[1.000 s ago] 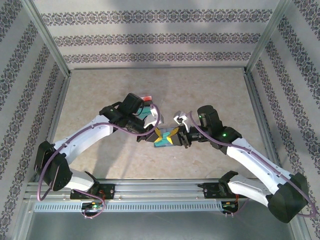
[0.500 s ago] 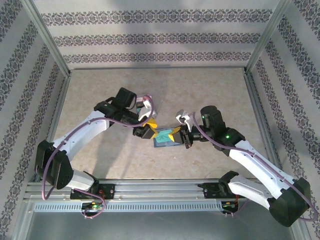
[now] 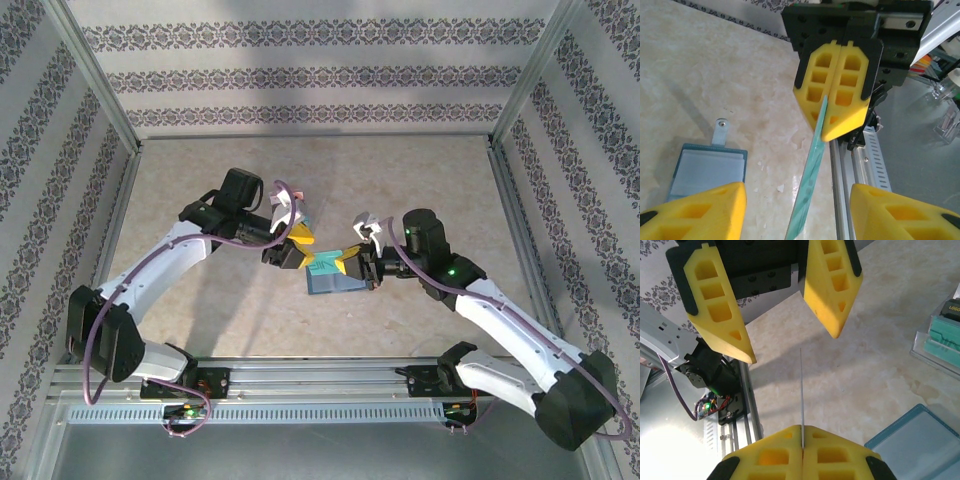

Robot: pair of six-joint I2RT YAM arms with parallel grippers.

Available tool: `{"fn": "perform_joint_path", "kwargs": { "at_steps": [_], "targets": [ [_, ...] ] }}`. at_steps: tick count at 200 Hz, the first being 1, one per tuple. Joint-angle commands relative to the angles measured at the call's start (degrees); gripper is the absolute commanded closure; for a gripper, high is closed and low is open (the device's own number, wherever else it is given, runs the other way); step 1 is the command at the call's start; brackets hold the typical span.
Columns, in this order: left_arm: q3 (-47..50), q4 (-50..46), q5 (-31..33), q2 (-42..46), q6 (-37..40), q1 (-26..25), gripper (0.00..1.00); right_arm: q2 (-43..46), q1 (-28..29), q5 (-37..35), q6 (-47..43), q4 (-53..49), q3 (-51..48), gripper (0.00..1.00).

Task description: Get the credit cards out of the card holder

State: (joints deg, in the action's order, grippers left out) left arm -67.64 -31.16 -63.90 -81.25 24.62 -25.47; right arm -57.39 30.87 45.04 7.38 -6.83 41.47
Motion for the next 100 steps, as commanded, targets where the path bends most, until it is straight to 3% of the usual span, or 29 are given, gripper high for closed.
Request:
{"fn": "perform_joint_path", "kwargs": {
  "at_steps": [1,58,74,100],
  "targets": [
    [-0.1,3.9,-4.7,-1.7,-1.1,0.0,0.44,-0.9,-0.1,2.3,0.7,2.8,1.0,1.0],
    [-0.8,2.5,-4.5,-5.0,1.2,-0.6,0.46,-2.1,0.5,3.4,2.0,5.4,1.1,1.0],
    [-0.9,2.3,-4.8,-5.6,1.2,-0.6,0.54,-2.1,0.5,3.2,1.9,5.5,1.0,1.0],
    [-0.9,1.4,-5.3,-5.9,2.1,-0.6,0.76,-2.6,0.5,3.4,1.7,5.7,1.1,1.0]
  ]
}}
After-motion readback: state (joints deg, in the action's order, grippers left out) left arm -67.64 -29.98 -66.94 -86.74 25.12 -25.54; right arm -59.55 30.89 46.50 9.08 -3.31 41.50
